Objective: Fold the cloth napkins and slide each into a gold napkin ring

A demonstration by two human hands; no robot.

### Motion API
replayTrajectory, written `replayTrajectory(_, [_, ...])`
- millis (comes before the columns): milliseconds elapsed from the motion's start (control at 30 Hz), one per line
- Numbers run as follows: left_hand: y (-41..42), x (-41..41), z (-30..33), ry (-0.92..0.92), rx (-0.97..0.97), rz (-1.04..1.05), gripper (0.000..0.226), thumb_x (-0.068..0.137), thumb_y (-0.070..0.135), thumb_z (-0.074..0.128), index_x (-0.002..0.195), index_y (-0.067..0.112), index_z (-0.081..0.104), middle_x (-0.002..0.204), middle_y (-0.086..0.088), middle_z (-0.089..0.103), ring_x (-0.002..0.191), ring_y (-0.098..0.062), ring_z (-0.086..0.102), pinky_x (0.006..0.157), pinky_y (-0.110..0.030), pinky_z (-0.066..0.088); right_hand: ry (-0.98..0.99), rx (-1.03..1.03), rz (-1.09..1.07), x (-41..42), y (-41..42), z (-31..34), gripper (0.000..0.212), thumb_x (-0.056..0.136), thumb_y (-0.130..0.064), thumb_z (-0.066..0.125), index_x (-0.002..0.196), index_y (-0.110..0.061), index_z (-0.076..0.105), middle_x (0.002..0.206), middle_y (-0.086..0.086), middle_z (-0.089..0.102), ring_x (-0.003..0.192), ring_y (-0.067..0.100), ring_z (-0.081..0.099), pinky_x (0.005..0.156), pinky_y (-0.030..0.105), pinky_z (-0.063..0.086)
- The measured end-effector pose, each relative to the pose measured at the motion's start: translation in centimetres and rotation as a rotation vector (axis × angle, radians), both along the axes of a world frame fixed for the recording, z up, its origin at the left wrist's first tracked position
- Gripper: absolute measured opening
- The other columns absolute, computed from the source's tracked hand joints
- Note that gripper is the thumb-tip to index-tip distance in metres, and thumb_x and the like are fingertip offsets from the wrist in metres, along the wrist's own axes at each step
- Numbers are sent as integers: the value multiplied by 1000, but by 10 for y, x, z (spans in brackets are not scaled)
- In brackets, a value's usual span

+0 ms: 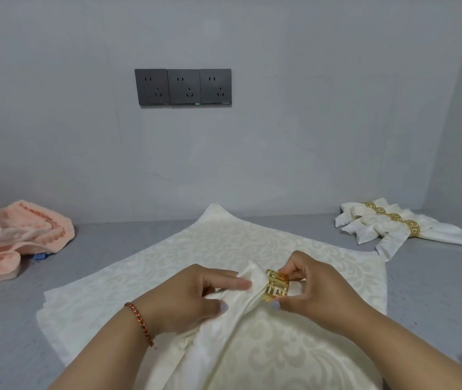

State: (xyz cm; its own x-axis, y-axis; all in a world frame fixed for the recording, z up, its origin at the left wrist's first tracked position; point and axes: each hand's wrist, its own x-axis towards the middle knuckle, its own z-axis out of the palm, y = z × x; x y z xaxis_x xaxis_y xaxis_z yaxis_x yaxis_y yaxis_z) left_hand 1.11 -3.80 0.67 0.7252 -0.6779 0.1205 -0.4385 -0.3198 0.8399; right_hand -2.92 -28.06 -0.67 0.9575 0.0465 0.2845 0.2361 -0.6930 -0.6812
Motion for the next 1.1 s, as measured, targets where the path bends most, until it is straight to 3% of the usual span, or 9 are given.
replayTrajectory(200, [-2, -3, 4, 82, 57, -49, 54, 84, -14, 56, 114, 28, 71, 126, 25, 60, 119, 1, 56, 101, -19, 44, -25, 0, 73, -2, -1, 1, 39, 64, -24, 86, 90, -32, 58, 94, -26, 67, 95, -10, 60, 79, 12, 44])
replayTrajectory(400, [0, -2, 6, 107, 84, -123, 50, 84, -13, 56, 119, 20, 69, 130, 13, 62, 121, -10, 57, 105, -33, 43, -29, 26, 149, -6, 0, 6, 41, 65, -16, 86, 92, -33, 59, 101, -27, 67, 99, -6, 61, 88, 21, 49])
replayTrajectory(600, [-4, -4, 8, 83, 138, -180, 54, 81, -14, 55, 118, 22, 69, 129, 14, 62, 125, -7, 54, 109, -28, 38, -25, -35, 241, -11, 4, 9, 41, 66, -23, 84, 92, -43, 60, 108, -30, 64, 106, -8, 58, 95, 25, 46])
replayTrajectory(667, [-1, 0, 6, 51, 104, -95, 45, 79, -9, 62, 109, 23, 74, 118, 9, 69, 113, -12, 61, 102, -30, 45, -33, -26, 235, -11, 4, 10, 41, 66, -24, 85, 92, -44, 60, 107, -28, 65, 106, -8, 59, 96, 25, 46])
replayTrajectory(767, [3, 5, 4, -22, 80, 30, 23, 71, 18, 76, 90, 30, 79, 89, -17, 69, 74, -31, 55, 70, -33, 42, -58, -9, 220, -10, 1, 11, 51, 64, -20, 86, 94, -49, 57, 107, -27, 66, 105, -7, 59, 92, 21, 47])
replayTrajectory(800, [3, 7, 3, -24, 82, 65, 18, 70, 20, 78, 84, 30, 78, 76, -19, 64, 63, -27, 47, 63, -30, 37, -61, -16, 219, -9, 1, 11, 52, 64, -19, 86, 95, -49, 57, 106, -27, 66, 104, -7, 59, 90, 20, 48])
replayTrajectory(867, [1, 6, 3, -9, 65, 119, 18, 69, 10, 80, 77, 25, 72, 60, -1, 57, 52, -11, 43, 56, -26, 35, -72, -36, 222, -8, 3, 10, 49, 63, -19, 85, 96, -44, 59, 105, -27, 66, 101, -6, 61, 87, 22, 49])
replayTrajectory(967, [-5, 1, 4, 48, 35, 151, 34, 62, 7, 81, 81, 17, 54, 79, 2, 70, 55, -9, 47, 56, -26, 42, -71, -46, 240, -9, 10, 10, 48, 61, -17, 86, 98, -37, 61, 102, -26, 65, 98, -4, 60, 83, 17, 47])
replayTrajectory(1100, [-5, 2, 4, 59, 17, 204, 41, 58, 12, 82, 84, 17, 51, 87, -4, 71, 59, -12, 50, 58, -28, 44, -52, 5, 276, -8, 15, 10, 53, 63, -26, 84, 106, -37, 54, 106, -24, 64, 98, -4, 59, 83, 13, 45])
